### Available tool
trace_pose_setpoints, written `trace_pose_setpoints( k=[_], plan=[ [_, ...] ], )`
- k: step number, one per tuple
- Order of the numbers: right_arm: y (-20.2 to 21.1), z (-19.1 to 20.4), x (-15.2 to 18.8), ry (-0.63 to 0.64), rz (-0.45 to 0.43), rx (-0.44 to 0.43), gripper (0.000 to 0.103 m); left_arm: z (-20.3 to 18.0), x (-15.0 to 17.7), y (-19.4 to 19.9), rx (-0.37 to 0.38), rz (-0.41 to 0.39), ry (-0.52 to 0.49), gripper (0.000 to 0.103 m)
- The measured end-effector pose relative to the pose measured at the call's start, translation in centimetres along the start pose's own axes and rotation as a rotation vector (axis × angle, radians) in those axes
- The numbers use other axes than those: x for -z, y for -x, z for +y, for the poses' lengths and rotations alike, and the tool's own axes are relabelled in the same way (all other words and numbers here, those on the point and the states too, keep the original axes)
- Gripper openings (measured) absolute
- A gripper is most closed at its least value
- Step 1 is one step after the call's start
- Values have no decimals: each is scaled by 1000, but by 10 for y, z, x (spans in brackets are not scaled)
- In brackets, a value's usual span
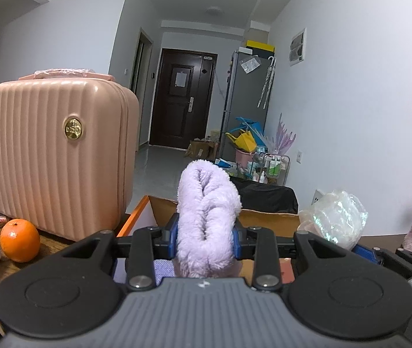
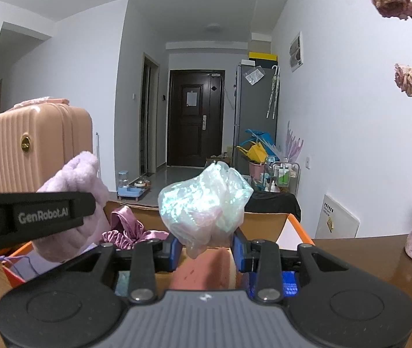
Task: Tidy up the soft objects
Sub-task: 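Lift the headband and plastic bag in both grippers over the cardboard box, then open the left gripper to drop the headband while the right gripper drops the bag into the box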
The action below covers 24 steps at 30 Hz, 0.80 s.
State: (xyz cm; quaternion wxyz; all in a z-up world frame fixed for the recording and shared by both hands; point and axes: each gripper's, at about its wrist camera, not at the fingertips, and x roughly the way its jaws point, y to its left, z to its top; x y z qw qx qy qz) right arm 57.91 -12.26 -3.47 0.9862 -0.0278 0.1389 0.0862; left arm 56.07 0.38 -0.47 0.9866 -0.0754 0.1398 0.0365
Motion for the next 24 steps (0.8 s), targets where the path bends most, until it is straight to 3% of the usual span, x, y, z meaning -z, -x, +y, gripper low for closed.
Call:
trace_pose_setpoints(
  k=[24],
  plan=[
    [-28,-10,-7,-1,69,-22,36,-4,7,-43,0,52,-44,34]
  ],
)
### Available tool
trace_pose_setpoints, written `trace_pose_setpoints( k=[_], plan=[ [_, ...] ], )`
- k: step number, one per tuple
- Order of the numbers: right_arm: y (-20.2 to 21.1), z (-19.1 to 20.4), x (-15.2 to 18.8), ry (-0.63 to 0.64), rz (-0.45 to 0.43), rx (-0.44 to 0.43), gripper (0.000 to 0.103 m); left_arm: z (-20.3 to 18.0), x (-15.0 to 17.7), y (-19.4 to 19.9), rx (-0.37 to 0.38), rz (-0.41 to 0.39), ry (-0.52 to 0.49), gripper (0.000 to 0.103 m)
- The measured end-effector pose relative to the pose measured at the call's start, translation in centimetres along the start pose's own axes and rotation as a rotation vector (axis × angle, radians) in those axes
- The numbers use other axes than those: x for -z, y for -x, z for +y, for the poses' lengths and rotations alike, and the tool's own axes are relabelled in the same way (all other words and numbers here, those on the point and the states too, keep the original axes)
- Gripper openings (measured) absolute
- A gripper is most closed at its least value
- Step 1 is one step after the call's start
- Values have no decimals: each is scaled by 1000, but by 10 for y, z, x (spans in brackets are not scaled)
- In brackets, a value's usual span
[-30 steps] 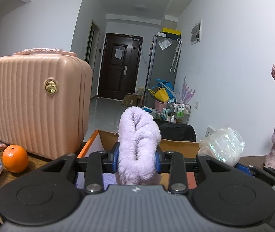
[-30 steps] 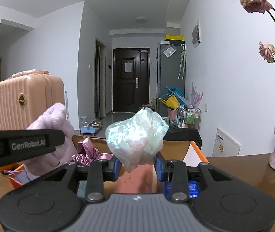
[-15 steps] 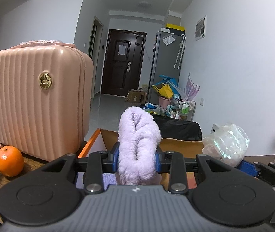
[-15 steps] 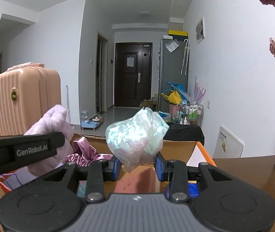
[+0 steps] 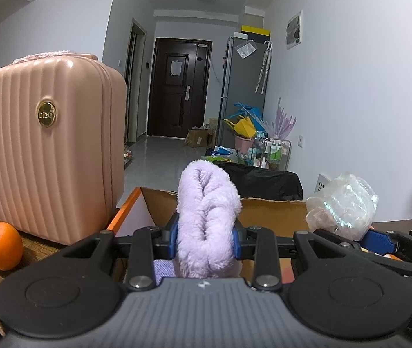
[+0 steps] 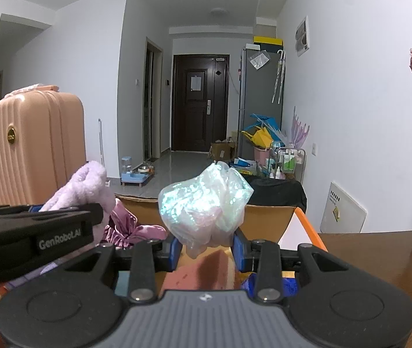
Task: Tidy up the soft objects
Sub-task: 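Open the left gripper to drop the headband while the right gripper drops the bag into the box, then withdraw both grippers up from the cardboard box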
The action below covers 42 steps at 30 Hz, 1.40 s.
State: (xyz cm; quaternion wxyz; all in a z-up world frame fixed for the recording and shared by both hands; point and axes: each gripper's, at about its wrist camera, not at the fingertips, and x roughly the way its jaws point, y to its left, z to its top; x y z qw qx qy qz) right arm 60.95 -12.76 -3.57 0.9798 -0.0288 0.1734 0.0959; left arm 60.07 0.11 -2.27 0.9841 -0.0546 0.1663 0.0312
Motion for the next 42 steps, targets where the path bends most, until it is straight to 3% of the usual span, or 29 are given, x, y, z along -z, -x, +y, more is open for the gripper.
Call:
trace_pose_setpoints(
  k=[7,10,15,17,21,26,42],
  plan=[
    [-3,-1,0,0,11,20,43,3,0,3,-8,-10,0,44],
    [-3,-3,0,-4,11,30,49,5,-2,3,-21,-7,10,57],
    [0,0,0,4,-17,58,84,2,-2,7,-72,-37,3,87],
    [2,1,0,5,-28,63,87,3,-3,9,-93,-49,8,100],
    [1,0,0,1,-24,69,97,5,-4,12,-130,-69,28,103],
    [1,-2,-1,-10,-35,80,102,9,-3,10,-134,-49,32,103],
    [15,-2,3,13,-68,98,103,9,0,17,-146,-69,46,103]
  ],
)
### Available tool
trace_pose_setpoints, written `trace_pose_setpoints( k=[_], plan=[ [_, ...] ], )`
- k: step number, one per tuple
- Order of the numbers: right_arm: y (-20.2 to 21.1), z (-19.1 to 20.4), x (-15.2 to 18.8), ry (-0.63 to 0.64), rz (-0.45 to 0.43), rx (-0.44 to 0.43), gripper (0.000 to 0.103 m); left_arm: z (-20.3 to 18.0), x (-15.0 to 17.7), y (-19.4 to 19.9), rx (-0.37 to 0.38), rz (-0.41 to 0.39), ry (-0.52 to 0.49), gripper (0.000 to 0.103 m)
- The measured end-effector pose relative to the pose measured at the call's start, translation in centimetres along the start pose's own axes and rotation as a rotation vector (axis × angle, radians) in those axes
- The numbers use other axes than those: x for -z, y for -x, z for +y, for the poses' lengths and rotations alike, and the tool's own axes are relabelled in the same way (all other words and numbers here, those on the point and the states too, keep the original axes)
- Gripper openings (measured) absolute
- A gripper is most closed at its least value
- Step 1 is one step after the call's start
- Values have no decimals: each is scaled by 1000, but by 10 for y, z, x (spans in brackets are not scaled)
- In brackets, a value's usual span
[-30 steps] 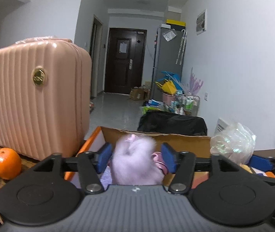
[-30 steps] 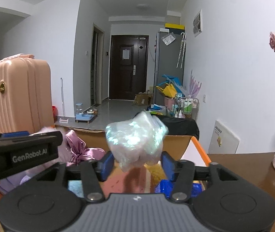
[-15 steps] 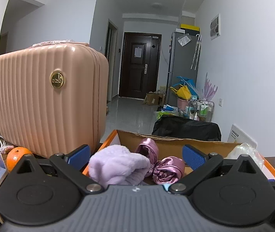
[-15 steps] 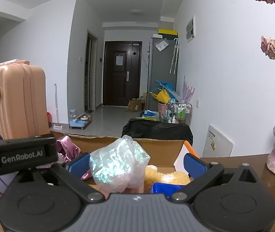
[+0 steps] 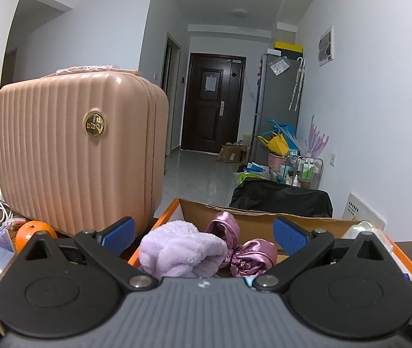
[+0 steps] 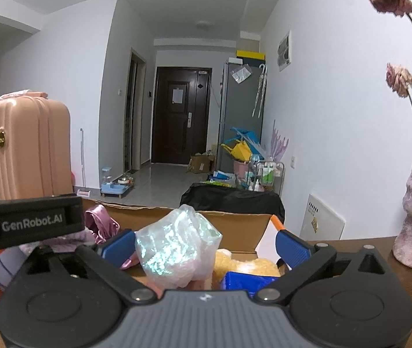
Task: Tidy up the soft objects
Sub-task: 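Withdraw both grippers up from the cardboard box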
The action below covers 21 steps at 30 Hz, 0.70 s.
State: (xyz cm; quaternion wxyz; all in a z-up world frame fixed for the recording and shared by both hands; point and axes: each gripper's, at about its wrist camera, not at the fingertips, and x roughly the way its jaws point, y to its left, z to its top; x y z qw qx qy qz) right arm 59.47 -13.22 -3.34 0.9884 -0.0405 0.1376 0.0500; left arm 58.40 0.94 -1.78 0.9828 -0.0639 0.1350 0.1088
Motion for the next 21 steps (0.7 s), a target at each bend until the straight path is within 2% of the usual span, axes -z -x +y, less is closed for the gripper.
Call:
trace_pose_setpoints(
  k=[8,21],
  plan=[
    [27,-6,6,-5,-35,9,103,5,3,20,5,-15,7,103],
    [74,-23,24,-12,-33,15,103,17,12,59,-8,-7,24,103]
  ],
)
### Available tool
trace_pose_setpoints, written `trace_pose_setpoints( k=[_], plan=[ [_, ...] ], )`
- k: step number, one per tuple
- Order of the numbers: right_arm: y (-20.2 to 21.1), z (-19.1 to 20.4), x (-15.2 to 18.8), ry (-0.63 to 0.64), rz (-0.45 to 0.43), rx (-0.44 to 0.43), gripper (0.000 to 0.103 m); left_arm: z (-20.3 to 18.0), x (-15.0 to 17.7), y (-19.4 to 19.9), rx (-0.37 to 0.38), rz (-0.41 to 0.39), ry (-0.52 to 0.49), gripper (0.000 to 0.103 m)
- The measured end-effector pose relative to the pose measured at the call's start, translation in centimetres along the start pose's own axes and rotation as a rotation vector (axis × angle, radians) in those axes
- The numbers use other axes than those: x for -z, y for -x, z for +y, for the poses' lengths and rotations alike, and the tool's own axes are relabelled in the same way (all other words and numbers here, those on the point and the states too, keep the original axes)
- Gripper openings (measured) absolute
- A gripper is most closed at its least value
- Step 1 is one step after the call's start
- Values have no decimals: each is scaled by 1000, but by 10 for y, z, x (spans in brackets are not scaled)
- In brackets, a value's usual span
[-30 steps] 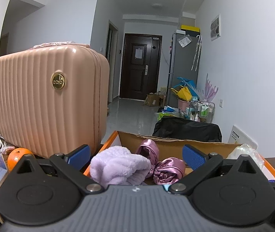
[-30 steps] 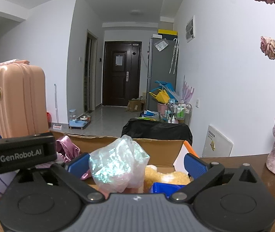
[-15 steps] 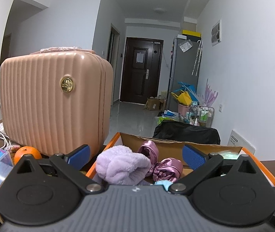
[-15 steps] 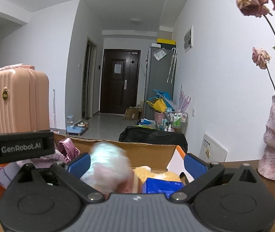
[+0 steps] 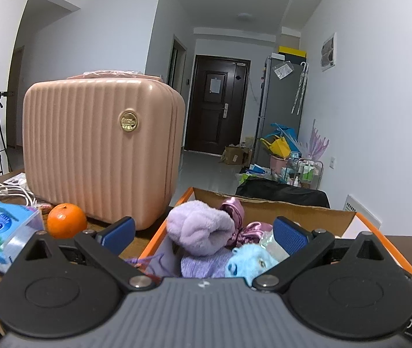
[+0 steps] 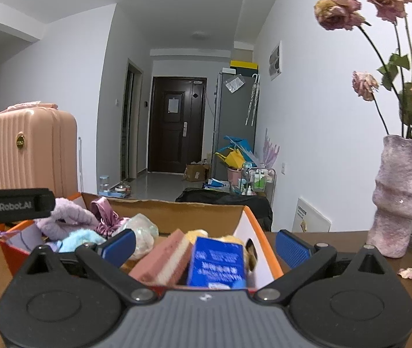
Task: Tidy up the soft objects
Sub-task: 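Withdraw both grippers up from the cardboard box, then grasp the white cylindrical sponge with the left gripper while the right gripper approaches the wedge sponge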
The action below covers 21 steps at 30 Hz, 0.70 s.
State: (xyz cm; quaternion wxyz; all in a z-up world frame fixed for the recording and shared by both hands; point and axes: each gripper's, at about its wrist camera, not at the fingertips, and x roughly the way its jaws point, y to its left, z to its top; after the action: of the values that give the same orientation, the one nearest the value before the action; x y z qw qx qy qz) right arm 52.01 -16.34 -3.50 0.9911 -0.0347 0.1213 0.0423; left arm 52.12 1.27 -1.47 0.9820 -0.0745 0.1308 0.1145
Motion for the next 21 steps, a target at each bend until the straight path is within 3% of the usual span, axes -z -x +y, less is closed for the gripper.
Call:
trace_pose_setpoints(
  k=[21],
  plan=[
    [64,-38,27,2,71,5,103,0,30,69,29,43,-49,103]
  ],
)
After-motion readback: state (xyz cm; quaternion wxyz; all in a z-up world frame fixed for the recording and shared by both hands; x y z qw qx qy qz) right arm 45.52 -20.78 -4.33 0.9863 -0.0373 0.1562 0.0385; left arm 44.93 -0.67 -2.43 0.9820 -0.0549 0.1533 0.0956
